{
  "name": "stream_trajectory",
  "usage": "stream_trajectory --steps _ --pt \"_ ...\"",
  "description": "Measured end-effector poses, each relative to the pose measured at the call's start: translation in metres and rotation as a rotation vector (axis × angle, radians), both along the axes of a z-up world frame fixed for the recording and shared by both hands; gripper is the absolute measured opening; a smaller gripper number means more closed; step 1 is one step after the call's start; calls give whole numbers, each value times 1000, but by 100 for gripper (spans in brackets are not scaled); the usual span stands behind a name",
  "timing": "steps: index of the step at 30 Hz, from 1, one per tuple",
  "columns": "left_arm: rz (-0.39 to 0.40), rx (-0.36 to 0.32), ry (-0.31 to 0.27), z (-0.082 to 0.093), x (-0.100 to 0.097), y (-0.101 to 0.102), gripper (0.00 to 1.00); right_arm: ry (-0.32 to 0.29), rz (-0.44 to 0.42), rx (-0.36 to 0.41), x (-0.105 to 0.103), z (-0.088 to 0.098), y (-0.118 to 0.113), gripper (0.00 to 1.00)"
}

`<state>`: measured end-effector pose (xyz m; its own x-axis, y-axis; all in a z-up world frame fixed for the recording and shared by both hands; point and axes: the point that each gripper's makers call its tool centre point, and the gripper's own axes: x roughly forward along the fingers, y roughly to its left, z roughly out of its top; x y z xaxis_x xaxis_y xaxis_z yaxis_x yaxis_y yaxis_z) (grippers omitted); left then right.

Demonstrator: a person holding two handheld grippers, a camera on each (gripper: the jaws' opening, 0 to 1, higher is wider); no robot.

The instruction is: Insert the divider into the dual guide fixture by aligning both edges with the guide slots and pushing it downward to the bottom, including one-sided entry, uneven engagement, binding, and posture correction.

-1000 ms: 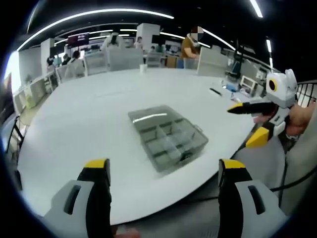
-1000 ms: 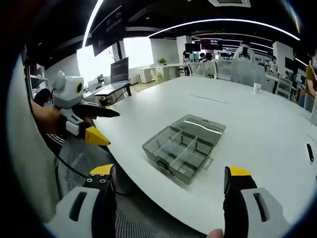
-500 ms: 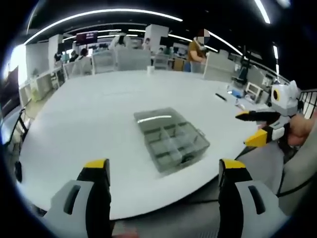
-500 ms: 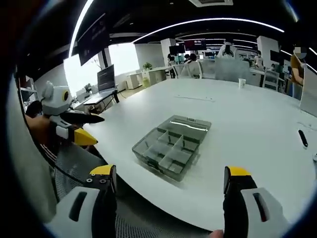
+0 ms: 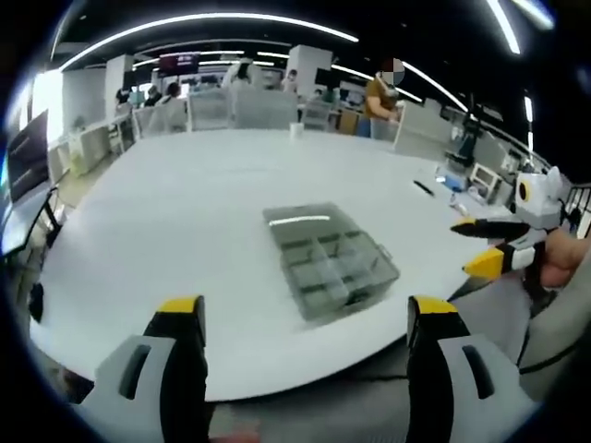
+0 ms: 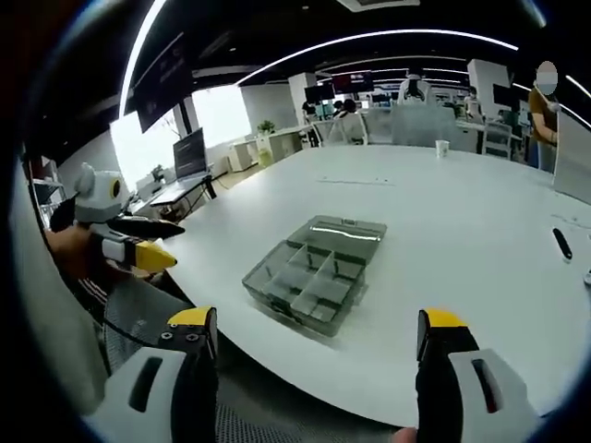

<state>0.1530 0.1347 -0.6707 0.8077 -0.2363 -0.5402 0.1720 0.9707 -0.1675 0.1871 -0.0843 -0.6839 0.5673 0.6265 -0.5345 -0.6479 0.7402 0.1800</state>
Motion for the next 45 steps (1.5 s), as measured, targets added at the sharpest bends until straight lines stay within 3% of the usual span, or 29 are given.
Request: stream_trajectory --steps 45 --pt "8 -16 24 -5 -5 2 89 33 -32 14 2 -2 -2 87"
